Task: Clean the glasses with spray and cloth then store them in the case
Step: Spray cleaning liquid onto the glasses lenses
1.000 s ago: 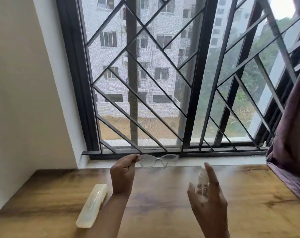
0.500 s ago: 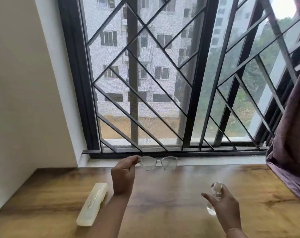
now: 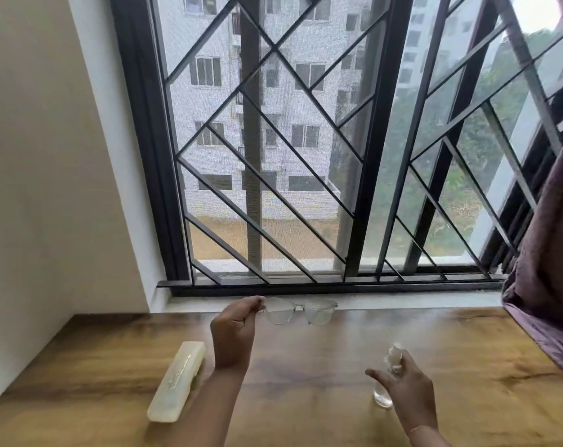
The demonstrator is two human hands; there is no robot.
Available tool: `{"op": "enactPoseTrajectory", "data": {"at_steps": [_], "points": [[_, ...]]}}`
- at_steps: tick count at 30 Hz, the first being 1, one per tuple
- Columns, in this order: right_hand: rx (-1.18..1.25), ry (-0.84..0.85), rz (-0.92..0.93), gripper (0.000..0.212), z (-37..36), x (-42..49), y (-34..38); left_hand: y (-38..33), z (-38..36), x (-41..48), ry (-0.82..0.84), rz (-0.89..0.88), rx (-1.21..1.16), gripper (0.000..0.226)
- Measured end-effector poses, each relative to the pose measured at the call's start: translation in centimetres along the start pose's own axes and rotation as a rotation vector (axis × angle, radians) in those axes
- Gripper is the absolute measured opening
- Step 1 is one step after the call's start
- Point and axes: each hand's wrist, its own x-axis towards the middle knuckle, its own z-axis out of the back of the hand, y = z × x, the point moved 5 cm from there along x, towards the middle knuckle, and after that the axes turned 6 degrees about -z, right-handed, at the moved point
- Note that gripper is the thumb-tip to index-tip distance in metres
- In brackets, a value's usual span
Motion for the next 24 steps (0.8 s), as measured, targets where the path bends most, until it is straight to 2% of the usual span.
{"op": "enactPoseTrajectory", "data": {"at_steps": [12, 15, 18, 20, 21, 23, 24], "points": [[-0.026, 0.023, -0.045, 0.053, 0.0, -0.7, 0.0, 0.0, 0.0, -0.2, -0.01, 0.013, 0.006, 0.022], [0.021, 0.032, -0.065, 0.077, 0.3, -1.2, 1.1, 0.0, 0.1, -0.3, -0.009, 0.021, 0.005, 0.022], [0.076, -0.101, 0.032, 0.092, 1.8, -2.0, 4.4, -0.1, 0.1, -0.4, -0.009, 0.022, 0.0, 0.022], [0.129, -0.199, 0.197, 0.078, 2.6, -2.5, 7.7, -0.2, 0.1, -0.5, -0.005, 0.004, 0.005, 0.021], [0.173, -0.2, 0.241, 0.061, 2.6, -2.6, 9.1, -0.3, 0.2, -0.5, -0.002, -0.006, 0.011, 0.021], [0.283, -0.129, 0.182, 0.033, 2.0, -2.3, 10.8, -0.3, 0.3, -0.6, 0.003, -0.026, 0.027, 0.021], [0.354, -0.048, 0.08, 0.029, 1.2, -1.9, 11.1, -0.3, 0.3, -0.7, 0.008, -0.035, 0.036, 0.021]]}}
